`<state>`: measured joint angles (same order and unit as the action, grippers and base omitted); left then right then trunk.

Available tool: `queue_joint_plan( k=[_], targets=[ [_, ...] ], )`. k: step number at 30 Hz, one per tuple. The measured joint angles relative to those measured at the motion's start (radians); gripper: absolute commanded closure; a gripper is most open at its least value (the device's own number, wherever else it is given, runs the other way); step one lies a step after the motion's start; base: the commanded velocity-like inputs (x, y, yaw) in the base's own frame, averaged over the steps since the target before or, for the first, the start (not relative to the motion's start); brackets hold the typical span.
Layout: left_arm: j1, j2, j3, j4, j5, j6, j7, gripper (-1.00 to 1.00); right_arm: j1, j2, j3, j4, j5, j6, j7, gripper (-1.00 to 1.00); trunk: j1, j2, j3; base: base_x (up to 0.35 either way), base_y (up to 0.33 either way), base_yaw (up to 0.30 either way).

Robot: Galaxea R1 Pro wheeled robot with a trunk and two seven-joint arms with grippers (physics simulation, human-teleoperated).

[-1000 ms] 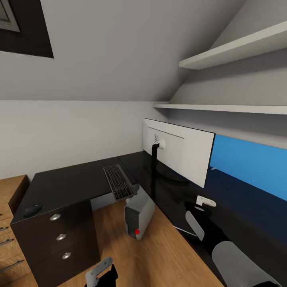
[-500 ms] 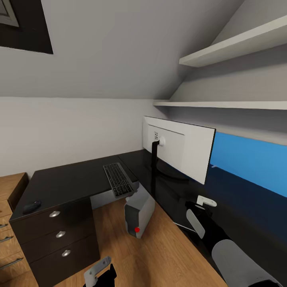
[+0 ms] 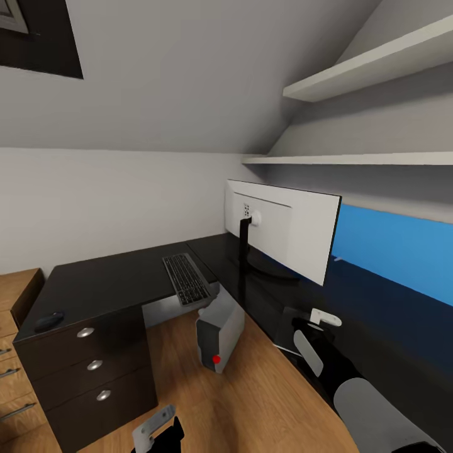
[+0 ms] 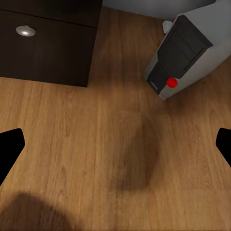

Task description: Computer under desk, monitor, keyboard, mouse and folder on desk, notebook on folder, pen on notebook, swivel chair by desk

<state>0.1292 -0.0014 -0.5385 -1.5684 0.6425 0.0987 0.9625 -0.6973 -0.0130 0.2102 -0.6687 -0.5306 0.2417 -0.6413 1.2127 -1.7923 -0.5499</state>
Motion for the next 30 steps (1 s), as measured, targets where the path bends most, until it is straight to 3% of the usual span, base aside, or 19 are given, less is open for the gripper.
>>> queue_joint_plan(
  k=[22,30],
  targets=[
    [0.000,0.000,-0.003,0.001,0.001,0.002,-0.004,-1.00,0.000,0.001,0.002,0.000,0.000,0.002,0.001,-1.00,0.000,0.000,0.000,0.000,0.000,0.000],
    [0.000,0.000,-0.003,0.001,0.001,0.002,-0.003,-1.00,-0.001,0.002,0.003,-0.005,0.013,0.003,0.001,-1.00,0.011,-0.021,-0.009,0.000,0.000,0.000]
  ],
)
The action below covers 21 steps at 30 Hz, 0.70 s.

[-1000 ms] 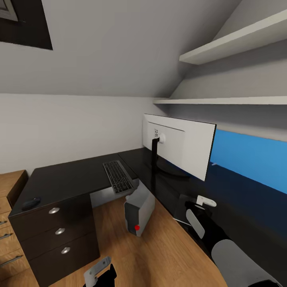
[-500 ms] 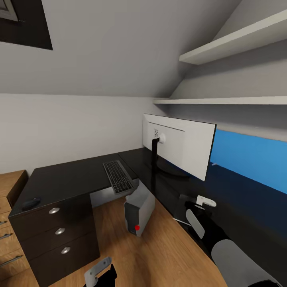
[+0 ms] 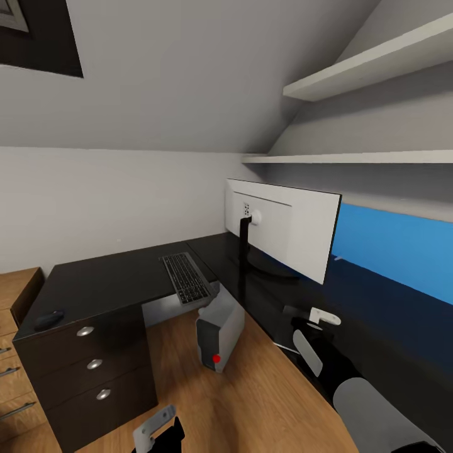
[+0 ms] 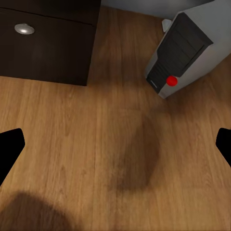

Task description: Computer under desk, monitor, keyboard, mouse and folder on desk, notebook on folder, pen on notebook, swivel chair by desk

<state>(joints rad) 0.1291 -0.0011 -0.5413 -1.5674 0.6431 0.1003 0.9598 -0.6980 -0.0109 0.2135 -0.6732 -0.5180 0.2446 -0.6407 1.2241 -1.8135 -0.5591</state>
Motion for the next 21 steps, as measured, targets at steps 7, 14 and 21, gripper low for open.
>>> queue_joint_plan(
  k=[7,14,21],
  targets=[
    [0.000,0.002,0.001,0.000,-0.001,0.000,-0.002,-1.00,0.000,0.000,0.001,0.000,0.001,0.000,-0.001,-1.00,0.000,0.000,0.000,0.000,0.000,0.000],
    [0.000,0.002,0.001,0.001,0.000,0.000,-0.003,-1.00,0.000,0.000,0.001,0.002,0.010,0.000,-0.001,-1.00,0.000,0.000,0.000,-0.114,0.104,0.000],
    [0.000,0.001,-0.002,0.003,0.000,0.000,-0.004,-1.00,0.000,0.000,0.002,0.002,0.009,-0.001,-0.001,-1.00,0.000,0.000,0.000,-0.108,0.088,0.000]
  ],
)
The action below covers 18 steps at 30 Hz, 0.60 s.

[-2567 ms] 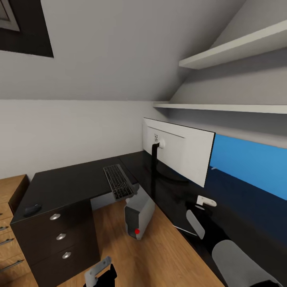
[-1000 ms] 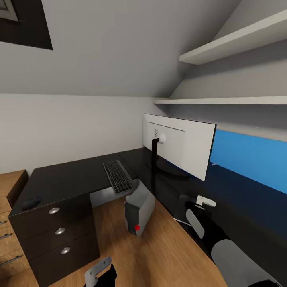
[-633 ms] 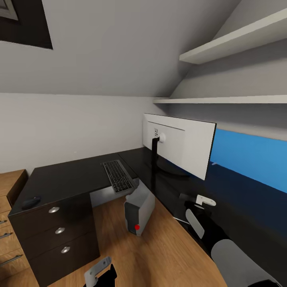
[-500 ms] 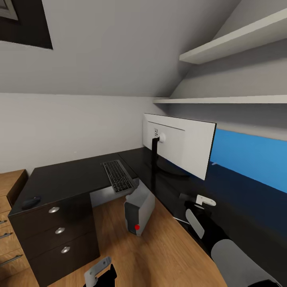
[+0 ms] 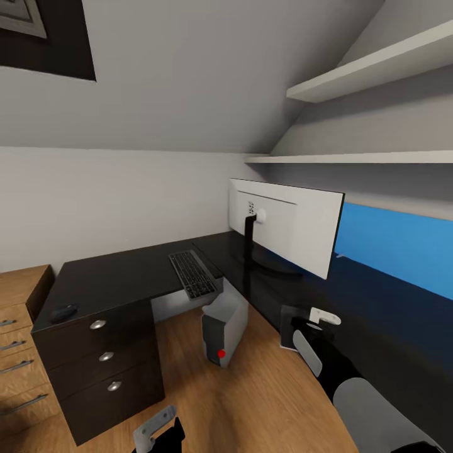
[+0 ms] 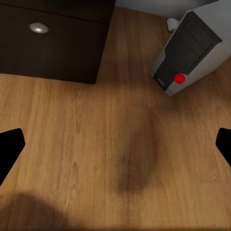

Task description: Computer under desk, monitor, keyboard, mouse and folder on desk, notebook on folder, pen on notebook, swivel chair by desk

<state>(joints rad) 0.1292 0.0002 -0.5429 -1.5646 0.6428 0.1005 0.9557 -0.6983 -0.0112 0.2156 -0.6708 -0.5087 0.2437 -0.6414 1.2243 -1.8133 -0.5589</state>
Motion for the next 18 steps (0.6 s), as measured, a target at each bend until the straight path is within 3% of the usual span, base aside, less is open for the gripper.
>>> queue_joint_plan(
  k=[18],
  targets=[
    [0.000,0.000,-0.004,0.003,0.001,0.001,0.000,-1.00,0.000,0.001,0.002,-0.001,-0.004,-0.001,0.000,-1.00,0.000,0.000,0.000,-0.036,0.030,0.000]
  ],
)
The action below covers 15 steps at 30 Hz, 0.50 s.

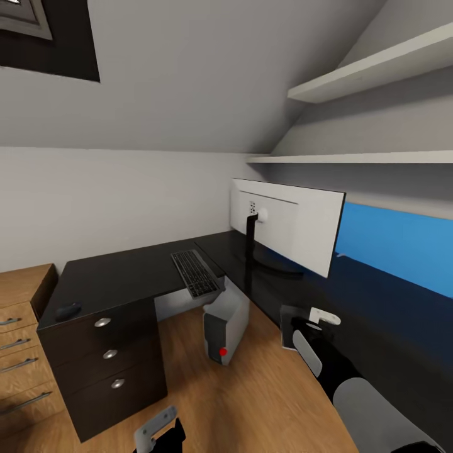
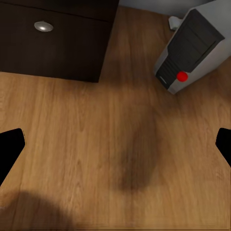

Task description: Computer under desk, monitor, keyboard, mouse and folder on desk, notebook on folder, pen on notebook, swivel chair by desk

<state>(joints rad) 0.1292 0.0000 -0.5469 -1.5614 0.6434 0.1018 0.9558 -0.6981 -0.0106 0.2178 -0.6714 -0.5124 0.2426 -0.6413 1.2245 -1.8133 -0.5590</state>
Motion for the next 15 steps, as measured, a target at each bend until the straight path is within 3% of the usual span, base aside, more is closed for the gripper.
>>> queue_joint_plan(
  k=[15],
  targets=[
    [0.000,0.000,-0.002,0.002,-0.001,0.000,0.000,-1.00,0.000,0.000,0.002,0.000,-0.002,0.000,0.001,-1.00,0.000,0.000,0.000,-0.019,0.015,0.000]
  ],
)
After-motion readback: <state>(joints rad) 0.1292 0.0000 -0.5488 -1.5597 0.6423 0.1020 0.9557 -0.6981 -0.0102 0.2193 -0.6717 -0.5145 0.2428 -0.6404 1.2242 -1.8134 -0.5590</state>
